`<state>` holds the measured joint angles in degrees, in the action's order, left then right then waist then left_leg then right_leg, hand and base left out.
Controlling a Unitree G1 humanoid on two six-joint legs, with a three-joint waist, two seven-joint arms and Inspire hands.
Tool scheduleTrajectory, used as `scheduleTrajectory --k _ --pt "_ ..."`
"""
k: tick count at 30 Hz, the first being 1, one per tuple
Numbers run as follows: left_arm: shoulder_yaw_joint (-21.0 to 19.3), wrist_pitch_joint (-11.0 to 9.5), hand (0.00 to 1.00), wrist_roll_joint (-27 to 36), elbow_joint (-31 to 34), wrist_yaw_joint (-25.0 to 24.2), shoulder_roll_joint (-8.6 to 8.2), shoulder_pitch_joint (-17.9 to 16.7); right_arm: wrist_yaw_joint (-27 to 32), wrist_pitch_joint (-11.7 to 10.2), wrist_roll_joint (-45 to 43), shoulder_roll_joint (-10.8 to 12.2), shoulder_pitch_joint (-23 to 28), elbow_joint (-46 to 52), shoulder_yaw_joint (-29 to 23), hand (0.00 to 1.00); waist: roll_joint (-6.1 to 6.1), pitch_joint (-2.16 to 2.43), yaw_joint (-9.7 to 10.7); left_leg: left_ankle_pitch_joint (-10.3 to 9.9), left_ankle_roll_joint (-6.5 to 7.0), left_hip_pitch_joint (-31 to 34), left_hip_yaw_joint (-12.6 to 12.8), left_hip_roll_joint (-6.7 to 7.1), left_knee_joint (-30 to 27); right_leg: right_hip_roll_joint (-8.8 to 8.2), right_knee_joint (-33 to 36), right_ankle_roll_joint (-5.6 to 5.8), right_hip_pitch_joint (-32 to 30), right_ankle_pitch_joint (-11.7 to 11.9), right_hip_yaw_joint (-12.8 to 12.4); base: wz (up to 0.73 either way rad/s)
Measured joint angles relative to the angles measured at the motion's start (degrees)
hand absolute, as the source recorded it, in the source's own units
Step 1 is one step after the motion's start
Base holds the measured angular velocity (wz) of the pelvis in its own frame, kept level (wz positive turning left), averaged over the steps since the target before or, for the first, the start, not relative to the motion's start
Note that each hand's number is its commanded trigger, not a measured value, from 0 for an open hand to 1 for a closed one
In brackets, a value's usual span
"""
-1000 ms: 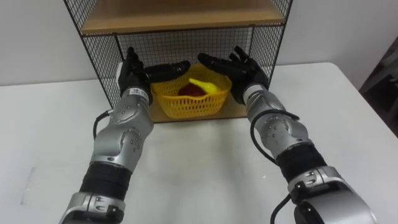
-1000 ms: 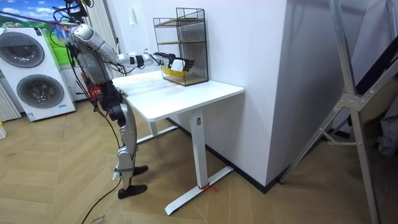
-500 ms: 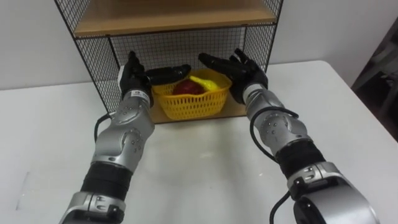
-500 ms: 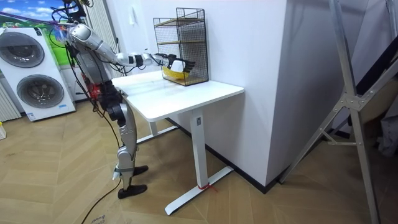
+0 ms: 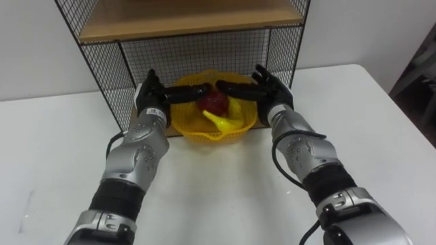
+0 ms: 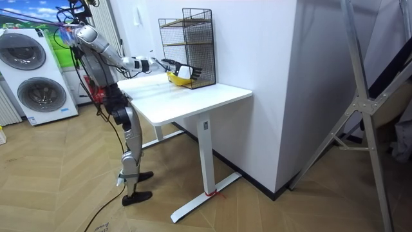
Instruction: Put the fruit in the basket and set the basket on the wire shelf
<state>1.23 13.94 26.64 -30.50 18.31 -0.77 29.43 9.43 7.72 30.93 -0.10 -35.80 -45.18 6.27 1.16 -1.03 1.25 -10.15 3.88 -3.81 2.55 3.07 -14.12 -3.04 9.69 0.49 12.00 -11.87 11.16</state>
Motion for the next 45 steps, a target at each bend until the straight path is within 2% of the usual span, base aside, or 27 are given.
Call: scheduleTrajectory --k 5,9,15,19,27,33,39,45 --pt "0.3 -0.1 0.00 -0.2 0.0 -0.4 0.37 -0.7 -2.2 0.0 -0.8 -0.7 0.9 0.0 0.3 0.00 0.03 0.05 0.0 0.0 -0.02 -0.1 0.1 -0.01 0.4 -0.03 -0.1 0.00 -0.1 0.0 0.1 0.00" --pt "0.3 -0.1 0.00 -2.7 0.0 -0.6 0.70 -1.9 -3.8 0.0 -2.7 -1.1 1.7 0.0 0.3 0.00 -0.02 0.10 0.1 0.0 -0.04 -0.1 0.4 -0.08 0.4 -0.31 0.0 0.01 -0.2 0.0 0.1 -0.04" --pt "-0.7 -0.1 0.00 -4.9 0.0 -3.1 2.02 -2.0 -5.6 0.0 -6.1 -1.4 1.7 0.1 0.0 0.00 -0.38 0.47 0.0 0.1 -0.06 -0.7 0.4 -0.10 0.5 -0.40 0.1 0.01 0.2 0.0 0.0 0.00" --pt "-1.1 -0.1 0.00 -4.9 0.0 -3.8 2.48 -2.0 -6.8 -0.1 -6.2 -2.1 1.7 0.1 -0.3 0.00 -0.72 1.01 0.0 0.1 -0.05 -1.3 0.4 -0.09 0.4 -0.41 0.1 0.01 1.0 0.0 0.1 0.00" --pt "-1.3 -0.2 0.00 -4.9 0.0 -4.1 2.90 -2.0 -8.3 -0.1 -3.9 -3.1 1.7 0.1 -0.4 0.00 -0.24 1.32 -0.1 0.5 0.10 -1.5 0.4 -0.05 0.4 -0.57 0.3 -0.02 1.3 0.0 0.5 0.00" --pt "-2.0 -0.2 0.00 -4.6 0.0 -4.3 4.54 -2.0 -9.3 -0.1 -3.2 -3.5 1.7 0.2 -0.8 0.00 -0.18 1.35 0.0 0.6 0.09 -1.9 0.4 -0.04 0.6 -0.12 0.3 -0.03 1.6 0.1 0.1 0.00" --pt "-5.1 -0.2 0.00 -4.3 0.7 -3.8 4.69 -2.1 -9.2 -0.1 -5.9 -3.8 2.5 4.3 -0.8 0.00 -0.21 1.38 -0.3 0.6 0.09 -1.3 0.4 -0.04 0.7 -0.08 0.3 -0.03 0.9 0.1 0.2 -0.01" --pt "-5.5 -0.6 0.00 -7.8 6.8 -3.9 4.63 -3.4 -8.9 -0.2 -13.0 -4.3 5.9 12.8 -0.8 0.00 -0.35 1.45 -0.4 0.6 0.08 -0.6 0.4 0.00 0.7 -0.32 0.2 -0.03 0.2 0.1 0.1 0.00"
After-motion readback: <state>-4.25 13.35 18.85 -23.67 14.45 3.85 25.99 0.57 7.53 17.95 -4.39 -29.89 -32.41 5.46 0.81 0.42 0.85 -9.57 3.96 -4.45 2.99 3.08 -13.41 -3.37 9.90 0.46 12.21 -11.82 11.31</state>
